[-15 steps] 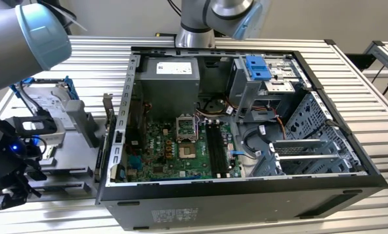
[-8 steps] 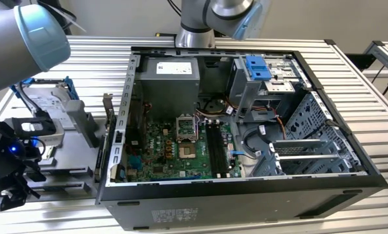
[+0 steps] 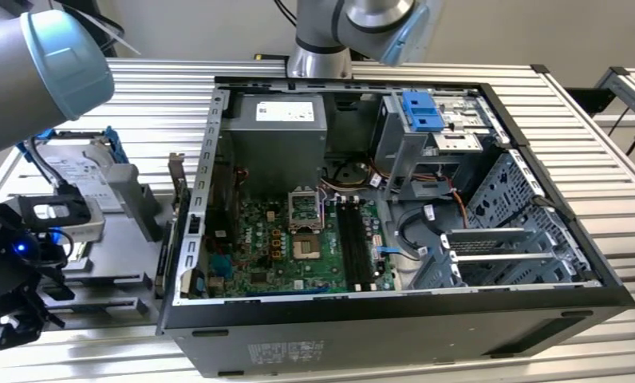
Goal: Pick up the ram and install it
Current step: 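Pick up the ram and move it above insertion slot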
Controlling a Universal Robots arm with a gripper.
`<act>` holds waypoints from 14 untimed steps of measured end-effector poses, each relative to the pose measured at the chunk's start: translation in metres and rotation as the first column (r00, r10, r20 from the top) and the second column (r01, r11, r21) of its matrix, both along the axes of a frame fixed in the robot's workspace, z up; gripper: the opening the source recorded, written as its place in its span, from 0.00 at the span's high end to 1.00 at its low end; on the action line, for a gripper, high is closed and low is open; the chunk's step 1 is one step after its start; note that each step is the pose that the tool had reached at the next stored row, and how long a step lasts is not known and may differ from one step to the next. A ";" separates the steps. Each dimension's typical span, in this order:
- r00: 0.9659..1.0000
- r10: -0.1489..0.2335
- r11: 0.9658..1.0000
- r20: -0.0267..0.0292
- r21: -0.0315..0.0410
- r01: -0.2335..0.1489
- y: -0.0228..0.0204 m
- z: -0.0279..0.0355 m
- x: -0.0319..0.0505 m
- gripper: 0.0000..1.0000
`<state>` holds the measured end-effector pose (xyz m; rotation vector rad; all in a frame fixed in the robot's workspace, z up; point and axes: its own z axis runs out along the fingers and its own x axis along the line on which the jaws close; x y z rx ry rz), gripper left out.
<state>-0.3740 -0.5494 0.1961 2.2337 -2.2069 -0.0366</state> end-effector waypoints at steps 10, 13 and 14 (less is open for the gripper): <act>1.000 0.001 1.000 0.000 0.000 -0.001 0.0002 -0.0001 0.0001 0.00; 1.000 0.008 1.000 0.000 0.000 -0.008 0.0015 0.0000 0.0001 0.00; 1.000 0.011 1.000 0.000 0.000 -0.011 0.0019 0.0000 0.0001 0.00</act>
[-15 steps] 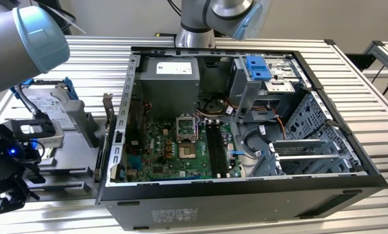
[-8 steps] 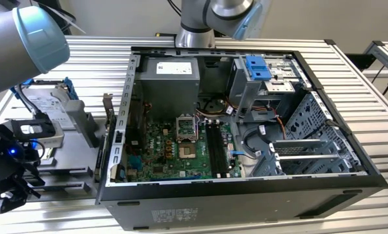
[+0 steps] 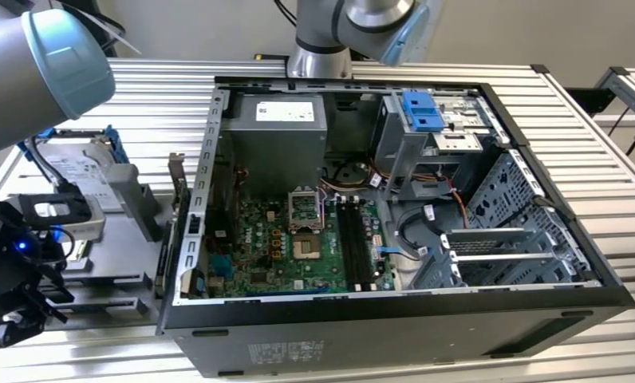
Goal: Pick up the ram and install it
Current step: 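Pick up the ram and move it above insertion slot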
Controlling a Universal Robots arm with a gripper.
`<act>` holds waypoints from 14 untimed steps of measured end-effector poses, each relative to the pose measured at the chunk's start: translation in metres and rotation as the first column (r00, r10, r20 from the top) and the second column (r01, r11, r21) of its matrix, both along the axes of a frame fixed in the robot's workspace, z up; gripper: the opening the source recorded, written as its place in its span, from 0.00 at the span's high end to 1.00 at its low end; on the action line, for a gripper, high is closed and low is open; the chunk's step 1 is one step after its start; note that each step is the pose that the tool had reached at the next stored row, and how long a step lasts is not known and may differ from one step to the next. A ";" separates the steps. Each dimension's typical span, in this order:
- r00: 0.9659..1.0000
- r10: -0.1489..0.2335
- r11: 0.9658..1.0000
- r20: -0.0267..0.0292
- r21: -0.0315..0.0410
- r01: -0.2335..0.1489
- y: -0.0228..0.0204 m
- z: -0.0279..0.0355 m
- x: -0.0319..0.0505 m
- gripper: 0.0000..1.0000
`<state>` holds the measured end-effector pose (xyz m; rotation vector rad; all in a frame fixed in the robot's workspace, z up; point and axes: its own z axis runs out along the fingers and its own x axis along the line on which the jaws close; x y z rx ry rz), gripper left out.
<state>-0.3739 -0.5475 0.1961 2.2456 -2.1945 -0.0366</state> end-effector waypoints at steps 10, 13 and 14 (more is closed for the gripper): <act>1.000 0.007 1.000 0.000 0.000 -0.007 0.0015 0.0000 0.0002 1.00; 1.000 0.007 1.000 0.000 0.000 -0.007 0.0016 0.0000 0.0002 1.00; 1.000 0.008 1.000 0.000 0.000 -0.008 0.0016 0.0000 0.0002 1.00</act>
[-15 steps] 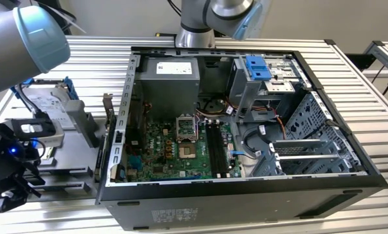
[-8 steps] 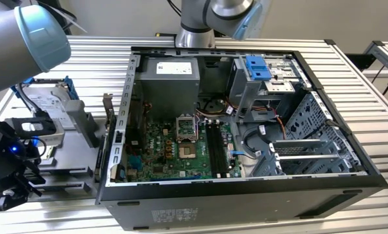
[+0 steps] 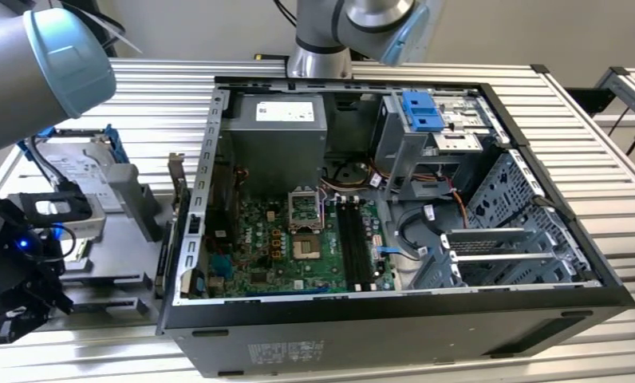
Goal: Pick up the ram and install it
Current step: 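Pick up the ram and move it above insertion slot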
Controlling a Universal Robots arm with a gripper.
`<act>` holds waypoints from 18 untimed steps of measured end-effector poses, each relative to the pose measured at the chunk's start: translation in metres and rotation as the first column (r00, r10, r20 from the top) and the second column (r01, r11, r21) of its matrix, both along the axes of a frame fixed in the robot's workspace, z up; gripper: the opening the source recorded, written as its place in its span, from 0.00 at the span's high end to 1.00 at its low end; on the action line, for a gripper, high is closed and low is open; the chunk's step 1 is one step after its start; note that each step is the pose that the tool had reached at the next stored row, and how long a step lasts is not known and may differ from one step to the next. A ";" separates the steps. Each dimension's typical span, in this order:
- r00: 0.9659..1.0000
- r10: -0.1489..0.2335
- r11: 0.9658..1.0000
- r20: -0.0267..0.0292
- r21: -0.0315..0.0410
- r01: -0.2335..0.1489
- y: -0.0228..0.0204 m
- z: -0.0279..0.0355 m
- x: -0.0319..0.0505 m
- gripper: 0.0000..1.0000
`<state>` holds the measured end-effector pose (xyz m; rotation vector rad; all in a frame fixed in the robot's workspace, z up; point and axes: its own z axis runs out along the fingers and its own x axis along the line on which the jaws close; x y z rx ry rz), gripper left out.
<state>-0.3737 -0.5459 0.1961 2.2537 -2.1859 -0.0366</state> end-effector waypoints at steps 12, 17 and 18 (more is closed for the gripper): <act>1.000 0.000 1.000 0.000 0.000 0.000 0.0000 0.0138 -0.0001 1.00; 1.000 0.000 1.000 0.000 0.000 0.000 0.0000 0.0364 -0.0001 1.00; 1.000 0.000 1.000 0.000 0.000 0.000 0.0000 0.0409 -0.0001 1.00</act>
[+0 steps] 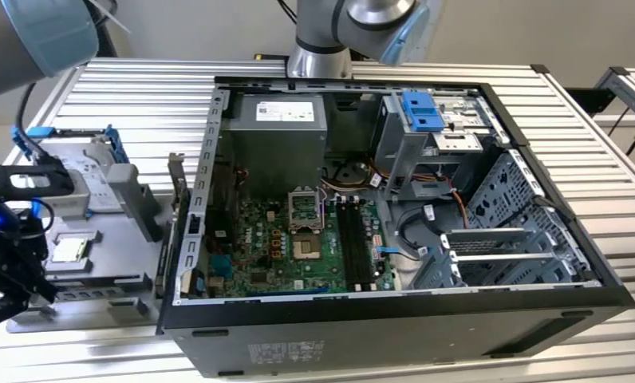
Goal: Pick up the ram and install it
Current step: 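Pick up the ram and move it above insertion slot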
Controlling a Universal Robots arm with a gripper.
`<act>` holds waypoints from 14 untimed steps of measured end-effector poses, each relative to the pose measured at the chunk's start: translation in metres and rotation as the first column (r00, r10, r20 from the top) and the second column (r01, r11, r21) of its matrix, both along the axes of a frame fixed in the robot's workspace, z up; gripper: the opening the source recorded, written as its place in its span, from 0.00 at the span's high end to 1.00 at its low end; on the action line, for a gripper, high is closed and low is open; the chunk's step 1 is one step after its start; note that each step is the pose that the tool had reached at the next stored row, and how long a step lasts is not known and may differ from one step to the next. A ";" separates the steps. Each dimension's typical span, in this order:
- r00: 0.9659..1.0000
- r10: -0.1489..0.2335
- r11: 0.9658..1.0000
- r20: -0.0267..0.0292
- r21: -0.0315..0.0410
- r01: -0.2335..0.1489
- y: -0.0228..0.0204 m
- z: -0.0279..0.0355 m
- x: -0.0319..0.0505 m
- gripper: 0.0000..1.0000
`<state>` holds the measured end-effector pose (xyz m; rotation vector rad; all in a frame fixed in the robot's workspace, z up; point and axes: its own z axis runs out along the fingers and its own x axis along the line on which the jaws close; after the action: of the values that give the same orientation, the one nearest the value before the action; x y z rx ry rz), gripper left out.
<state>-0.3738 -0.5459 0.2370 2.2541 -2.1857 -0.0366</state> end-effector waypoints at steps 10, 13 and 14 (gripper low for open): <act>1.000 0.000 1.000 0.000 -0.008 0.000 0.0014 0.0452 0.0001 1.00; 1.000 0.000 1.000 0.000 -0.008 0.000 0.0014 0.0543 0.0000 1.00; 1.000 0.000 1.000 0.000 -0.008 0.000 0.0014 0.0569 0.0000 1.00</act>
<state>-0.3738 -0.5445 0.2939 2.2501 -2.1819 -0.0282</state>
